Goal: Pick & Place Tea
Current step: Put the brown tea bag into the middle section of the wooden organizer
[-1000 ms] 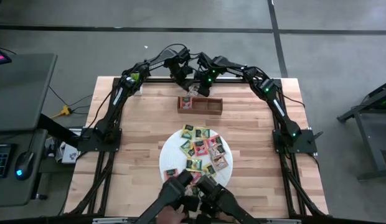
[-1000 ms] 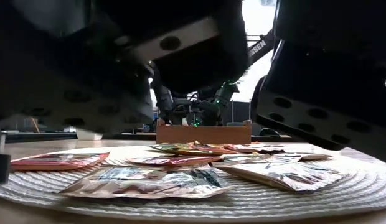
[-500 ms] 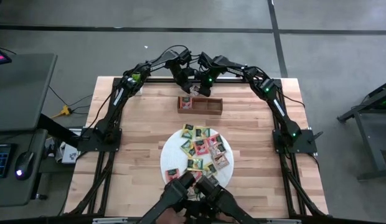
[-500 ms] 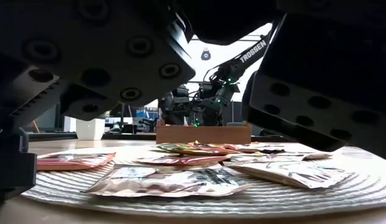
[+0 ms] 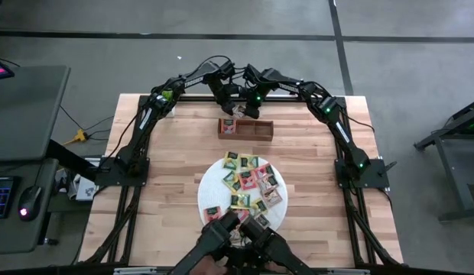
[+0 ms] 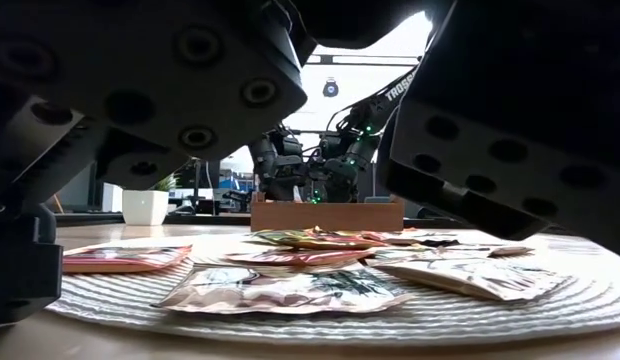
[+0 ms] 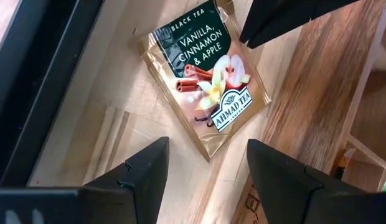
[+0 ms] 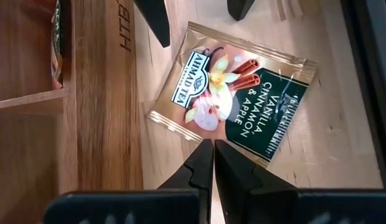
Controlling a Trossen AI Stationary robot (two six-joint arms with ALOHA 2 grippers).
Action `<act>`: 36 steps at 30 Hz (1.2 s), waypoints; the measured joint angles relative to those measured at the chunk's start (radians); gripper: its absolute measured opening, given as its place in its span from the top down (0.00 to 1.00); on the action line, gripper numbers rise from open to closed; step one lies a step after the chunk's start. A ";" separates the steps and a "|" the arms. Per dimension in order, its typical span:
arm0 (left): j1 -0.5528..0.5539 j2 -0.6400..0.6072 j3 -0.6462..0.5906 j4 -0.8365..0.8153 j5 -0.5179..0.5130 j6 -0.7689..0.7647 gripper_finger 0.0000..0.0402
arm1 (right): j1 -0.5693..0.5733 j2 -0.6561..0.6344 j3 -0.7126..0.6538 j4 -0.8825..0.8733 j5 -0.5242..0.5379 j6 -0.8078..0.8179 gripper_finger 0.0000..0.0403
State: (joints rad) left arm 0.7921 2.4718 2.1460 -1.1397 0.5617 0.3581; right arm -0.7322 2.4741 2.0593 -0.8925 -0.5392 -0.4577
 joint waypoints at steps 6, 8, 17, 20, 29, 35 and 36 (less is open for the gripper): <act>0.000 0.000 0.000 0.000 0.002 0.028 0.47 | 0.000 0.000 0.000 0.001 0.004 -0.016 0.97; 0.000 0.000 0.000 -0.001 0.002 0.039 0.47 | 0.000 0.000 0.000 0.001 0.005 -0.019 0.97; 0.000 0.001 0.000 0.019 0.004 0.056 0.47 | 0.000 -0.014 0.000 -0.010 0.059 -0.027 0.97; -0.001 0.001 0.000 0.051 0.014 0.058 0.47 | 0.000 -0.032 0.000 -0.028 0.114 -0.042 0.97; -0.005 0.001 0.000 0.036 -0.034 0.122 0.47 | -0.008 -0.049 0.003 -0.061 0.159 -0.052 0.97; -0.011 0.001 0.002 0.006 -0.069 0.166 0.47 | -0.030 -0.064 0.004 -0.086 0.128 -0.047 0.97; -0.012 -0.001 0.002 0.005 -0.071 0.170 0.48 | -0.034 -0.070 0.004 -0.091 0.127 -0.045 0.97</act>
State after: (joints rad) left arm 0.7800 2.4710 2.1475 -1.1348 0.4907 0.5285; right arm -0.7660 2.4040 2.0632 -0.9836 -0.4122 -0.5032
